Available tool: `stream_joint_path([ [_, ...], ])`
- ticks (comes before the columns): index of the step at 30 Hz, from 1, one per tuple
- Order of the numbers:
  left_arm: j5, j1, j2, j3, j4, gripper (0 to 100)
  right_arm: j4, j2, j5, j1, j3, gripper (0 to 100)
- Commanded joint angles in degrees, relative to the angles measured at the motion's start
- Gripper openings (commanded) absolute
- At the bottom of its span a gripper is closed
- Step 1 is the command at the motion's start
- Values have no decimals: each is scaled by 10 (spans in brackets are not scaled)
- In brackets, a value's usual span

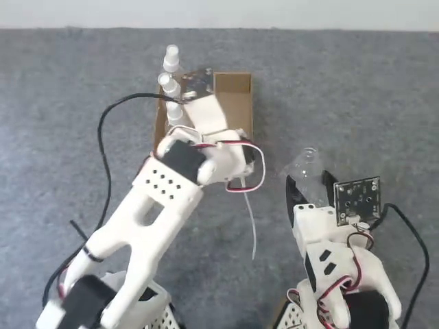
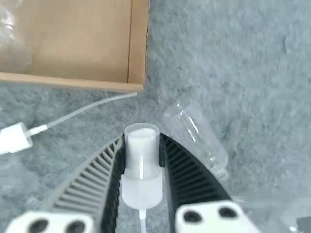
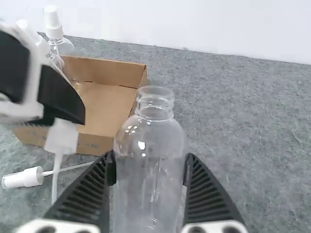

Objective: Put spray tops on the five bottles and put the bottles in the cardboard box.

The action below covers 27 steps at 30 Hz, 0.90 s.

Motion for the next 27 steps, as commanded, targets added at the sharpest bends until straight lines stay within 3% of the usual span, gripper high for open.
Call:
stream_joint_path([
  [1, -4, -18, -55, 2, -17, 12, -15, -8, 11, -7, -5, 7],
  [10, -4, -68, -175, 49, -18, 12, -53, -8, 13, -39, 37, 8],
  [17, -26, -114, -275, 137, -98, 12, -59, -9, 13, -73, 45, 7],
  [24, -25, -118, -357, 182, -118, 12, -61, -9, 18, -73, 52, 7],
  [27, -25, -118, -386, 196, -119, 12, -76, -9, 56, -94, 76, 7],
])
